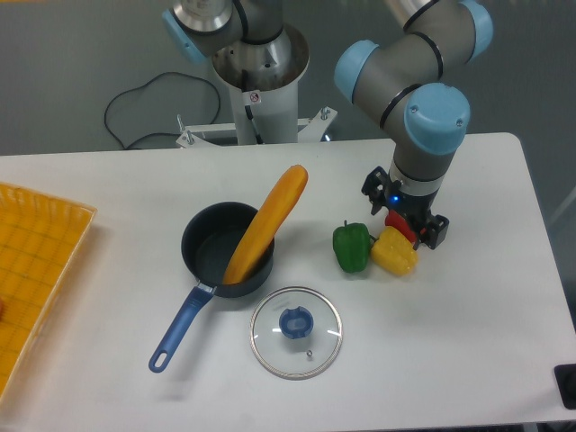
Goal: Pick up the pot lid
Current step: 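Lift the gripper up from beside the bell peppers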
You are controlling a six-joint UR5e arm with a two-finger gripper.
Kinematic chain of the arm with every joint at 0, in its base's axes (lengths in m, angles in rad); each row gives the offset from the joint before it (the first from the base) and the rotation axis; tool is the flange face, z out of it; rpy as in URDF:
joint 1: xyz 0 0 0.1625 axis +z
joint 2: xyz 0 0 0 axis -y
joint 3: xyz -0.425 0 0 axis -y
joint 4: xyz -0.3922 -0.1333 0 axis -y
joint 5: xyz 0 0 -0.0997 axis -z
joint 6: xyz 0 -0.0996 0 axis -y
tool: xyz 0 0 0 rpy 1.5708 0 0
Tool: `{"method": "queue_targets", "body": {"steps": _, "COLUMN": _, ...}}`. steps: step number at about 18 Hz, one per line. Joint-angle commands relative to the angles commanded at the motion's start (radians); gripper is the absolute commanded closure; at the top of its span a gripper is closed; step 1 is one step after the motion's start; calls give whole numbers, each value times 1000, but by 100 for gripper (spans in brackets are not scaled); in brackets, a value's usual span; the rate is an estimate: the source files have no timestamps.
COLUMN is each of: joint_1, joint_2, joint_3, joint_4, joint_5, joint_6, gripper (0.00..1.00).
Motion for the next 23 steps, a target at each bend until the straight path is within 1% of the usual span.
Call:
{"method": "queue_targets", "body": {"steps": 4, "joint_1": -5, "joint_2": 3, "joint_3": -6, "joint_4": 2, "joint_5": 0, "joint_6": -27, "gripper": 0}}
{"method": "queue_targets", "body": {"steps": 7, "joint_1": -31, "joint_2": -9, "joint_3": -29, "joint_4": 5, "joint_5": 3, "joint_6": -200, "gripper": 0}}
{"method": "queue_targets", "body": {"steps": 8, "joint_1": -32, "joint_2": -14, "joint_3": -32, "joint_4": 8, "joint_5": 3, "joint_6": -231, "gripper": 0}}
{"method": "queue_targets", "body": {"steps": 10, "joint_1": -32, "joint_2": -9, "joint_3": -34, "joint_4": 3, "joint_5": 0, "joint_6": -242, "gripper": 0}}
{"method": "queue_targets", "body": {"steps": 15, "joint_1": -41, "joint_2": -12, "joint_3": -26, "joint_4": 2, "joint_5": 0, "joint_6": -253, "gripper": 0}}
{"method": "queue_targets", "body": {"steps": 20, "joint_1": -49, "joint_2": -25, "joint_3": -18, "joint_4": 2, "joint_5": -2, "joint_6": -365, "gripper": 0}}
{"method": "queue_targets", "body": {"steps": 23, "joint_1": -71, "joint_2": -46, "joint_3": 0, "joint_4": 3, "joint_5": -38, "joint_6": -461, "gripper": 0}}
